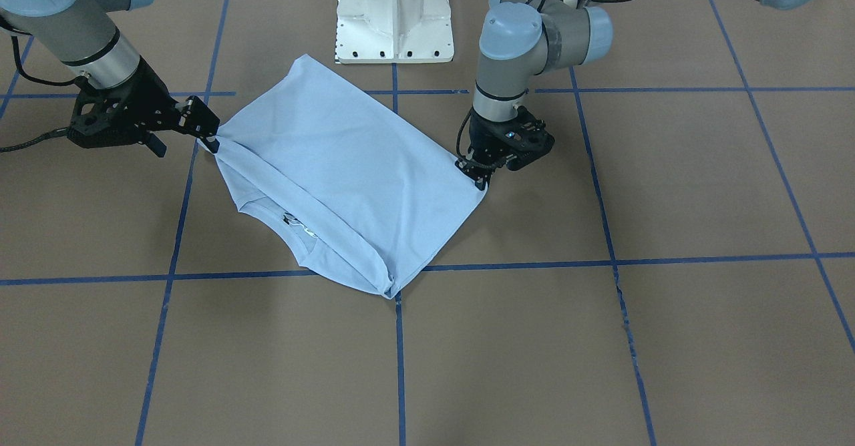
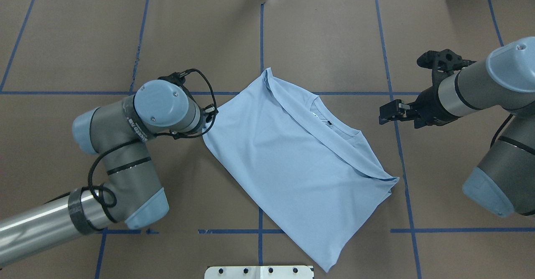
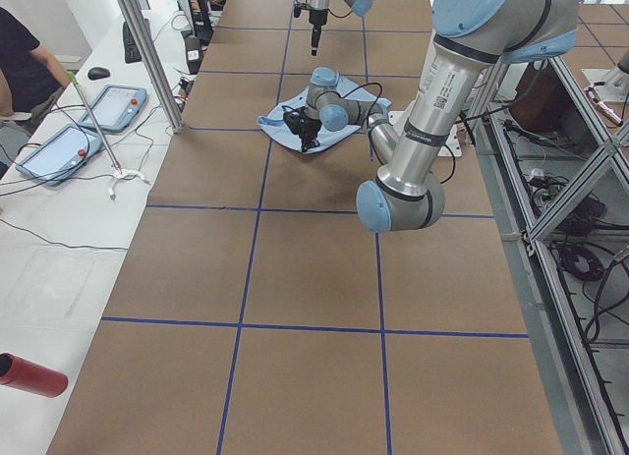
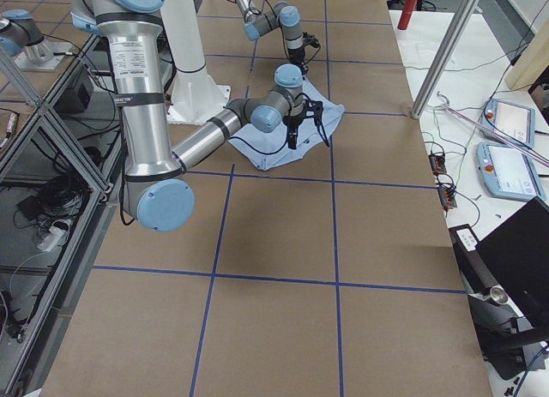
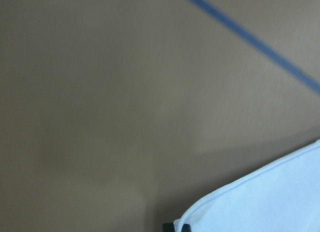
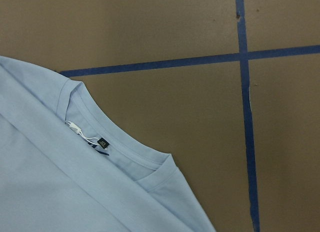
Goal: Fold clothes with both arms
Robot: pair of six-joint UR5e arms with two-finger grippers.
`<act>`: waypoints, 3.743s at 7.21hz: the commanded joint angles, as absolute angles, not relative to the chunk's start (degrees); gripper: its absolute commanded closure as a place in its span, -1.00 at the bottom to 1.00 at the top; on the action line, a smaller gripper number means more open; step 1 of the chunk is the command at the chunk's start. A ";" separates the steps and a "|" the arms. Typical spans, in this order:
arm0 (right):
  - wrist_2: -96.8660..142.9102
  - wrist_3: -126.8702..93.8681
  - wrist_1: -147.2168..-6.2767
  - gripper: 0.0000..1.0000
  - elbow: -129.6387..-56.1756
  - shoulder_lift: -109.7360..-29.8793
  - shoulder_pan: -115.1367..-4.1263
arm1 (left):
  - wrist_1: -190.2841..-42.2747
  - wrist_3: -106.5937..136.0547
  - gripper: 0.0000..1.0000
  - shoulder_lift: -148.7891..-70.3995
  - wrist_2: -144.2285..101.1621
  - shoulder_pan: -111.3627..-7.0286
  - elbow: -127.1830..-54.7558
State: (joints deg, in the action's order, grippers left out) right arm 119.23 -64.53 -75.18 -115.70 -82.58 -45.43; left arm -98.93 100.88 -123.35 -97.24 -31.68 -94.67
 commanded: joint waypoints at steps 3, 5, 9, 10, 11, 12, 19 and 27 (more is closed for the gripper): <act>116.28 -64.69 -74.97 -1.00 -115.84 -82.27 -45.18 | -111.33 83.56 1.00 -133.75 -97.03 -42.43 -71.85; 116.28 -64.69 -74.97 -1.00 -115.58 -81.83 -45.00 | -120.36 77.54 1.00 -137.35 -96.33 -45.26 -62.98; 116.10 -64.69 -75.15 -1.00 -115.40 -81.91 -44.91 | -133.65 77.34 1.00 -146.51 -93.71 -44.74 -48.70; 116.10 -64.69 -75.15 -1.00 -115.40 -81.91 -44.91 | -134.73 77.26 1.00 -146.51 -90.30 -44.30 -48.69; 116.19 -64.69 -75.15 -1.00 -115.40 -81.83 -44.83 | -135.61 77.26 0.11 -146.51 -90.00 -44.21 -48.69; 116.19 -64.60 -75.23 -1.00 -115.40 -81.83 -44.56 | -135.70 77.08 -0.99 -146.51 -89.91 -44.21 -48.69; 101.64 -63.81 -92.38 -1.00 -108.41 -60.51 -30.52 | -121.17 69.97 -1.00 -133.10 -99.76 -46.58 -73.75; 87.18 -53.17 -79.37 -0.58 -100.72 -58.44 -17.75 | -116.72 71.63 -1.00 -126.04 -100.11 -43.95 -85.52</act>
State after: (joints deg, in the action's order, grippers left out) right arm 87.32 -53.50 -81.86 -101.62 -58.12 -18.04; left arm -116.65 71.24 -126.07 -100.13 -44.11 -85.60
